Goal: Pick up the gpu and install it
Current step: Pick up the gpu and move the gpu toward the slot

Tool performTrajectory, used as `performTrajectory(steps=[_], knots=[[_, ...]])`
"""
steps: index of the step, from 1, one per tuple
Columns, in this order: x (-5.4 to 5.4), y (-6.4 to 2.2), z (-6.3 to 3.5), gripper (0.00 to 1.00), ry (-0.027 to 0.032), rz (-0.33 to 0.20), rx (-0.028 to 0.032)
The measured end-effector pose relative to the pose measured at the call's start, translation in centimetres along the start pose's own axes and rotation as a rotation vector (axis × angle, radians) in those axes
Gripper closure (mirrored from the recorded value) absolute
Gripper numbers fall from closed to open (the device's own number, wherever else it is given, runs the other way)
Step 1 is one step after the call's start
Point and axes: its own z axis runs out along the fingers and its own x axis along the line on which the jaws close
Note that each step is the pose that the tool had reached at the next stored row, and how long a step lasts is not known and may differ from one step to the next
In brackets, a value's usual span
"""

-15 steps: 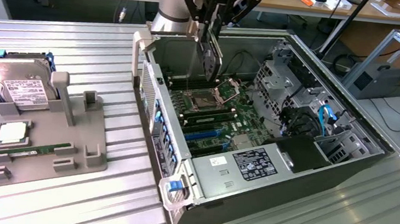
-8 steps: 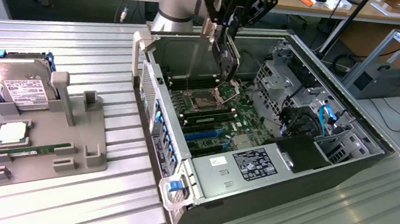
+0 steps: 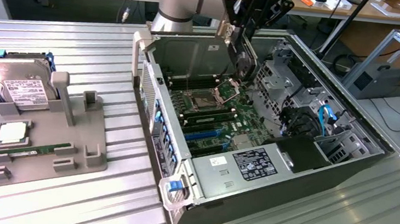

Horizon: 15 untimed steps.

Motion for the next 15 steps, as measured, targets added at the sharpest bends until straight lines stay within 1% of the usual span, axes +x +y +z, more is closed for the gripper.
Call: performTrajectory(steps=[3,8,9,11,15], knots=[[-1.3,0.09,0.12,0.73,0.0,0.0,0.0001],[-2.2,0.17,0.23,0.73,0.0,0.0,0.0001],[-2.8,0.2,0.28,0.73,0.0,0.0,0.0001],[-3.3,0.24,0.32,0.73,0.0,0.0,0.0],[-4.0,0.29,0.38,0.73,0.0,0.0,0.0001]])
